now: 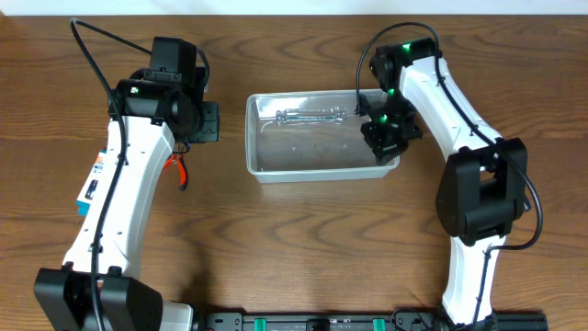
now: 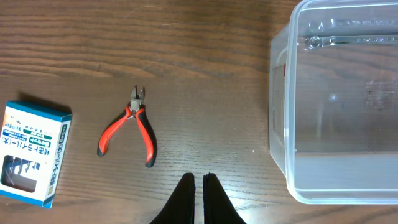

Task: Pack container

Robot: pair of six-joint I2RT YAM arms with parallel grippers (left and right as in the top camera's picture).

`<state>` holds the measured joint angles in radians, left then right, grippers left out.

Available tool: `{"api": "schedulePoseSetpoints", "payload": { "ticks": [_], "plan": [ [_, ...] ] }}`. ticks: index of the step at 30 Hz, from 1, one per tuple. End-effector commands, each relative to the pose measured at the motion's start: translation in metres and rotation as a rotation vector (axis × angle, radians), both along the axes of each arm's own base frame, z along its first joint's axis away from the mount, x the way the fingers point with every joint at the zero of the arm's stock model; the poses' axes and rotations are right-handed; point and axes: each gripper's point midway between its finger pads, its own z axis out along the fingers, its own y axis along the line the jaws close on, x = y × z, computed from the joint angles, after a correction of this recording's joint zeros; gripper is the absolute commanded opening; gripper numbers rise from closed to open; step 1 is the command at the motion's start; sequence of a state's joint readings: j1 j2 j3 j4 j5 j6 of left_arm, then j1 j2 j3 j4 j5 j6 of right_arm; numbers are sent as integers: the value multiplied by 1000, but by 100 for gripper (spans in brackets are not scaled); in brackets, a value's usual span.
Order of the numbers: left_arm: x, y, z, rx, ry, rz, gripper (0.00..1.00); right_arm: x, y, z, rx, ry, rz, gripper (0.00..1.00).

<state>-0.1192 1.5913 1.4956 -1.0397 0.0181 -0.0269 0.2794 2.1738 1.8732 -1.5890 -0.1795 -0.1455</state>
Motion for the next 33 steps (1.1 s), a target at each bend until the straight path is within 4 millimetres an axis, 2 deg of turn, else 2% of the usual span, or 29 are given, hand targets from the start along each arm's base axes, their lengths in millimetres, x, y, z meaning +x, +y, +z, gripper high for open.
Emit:
{"api": "schedulePoseSetpoints", "payload": {
  "ticks": [1,9,17,20,22,24,25,27,28,29,32,33],
  "plan": [
    [-2,5,3,11,-9,18,6,-5,4,-1,-10,17,8,1],
    [-2,5,3,11,-9,18,6,-14,6,2,-14,53,16,1],
    [-2,5,3,14,-8,11,5,-12,9,1,-10,39,22,1],
    [-2,5,5,20,-13,-5,6,8,15,-1,18,-54,21,1],
    [-3,5,11,30,-32,-33,6,33,18,6,40,-157,15,4],
    [-5,10,20,51,-60,-29,6,58,21,23,61,-257,-1,7],
    [-7,14,27,71,-80,-19,6,74,22,40,75,-325,-12,9],
    [-12,20,39,99,-115,-3,6,95,21,72,97,-434,-23,18],
    [-15,24,47,108,-134,6,6,105,20,92,110,-494,-31,28],
    [-19,26,52,107,-147,14,9,113,19,112,125,-552,-39,53],
    [-29,35,59,103,-149,53,17,126,10,165,155,-691,-64,84],
    [-33,41,57,105,-132,70,23,129,6,180,162,-731,-75,99]
  ]
}}
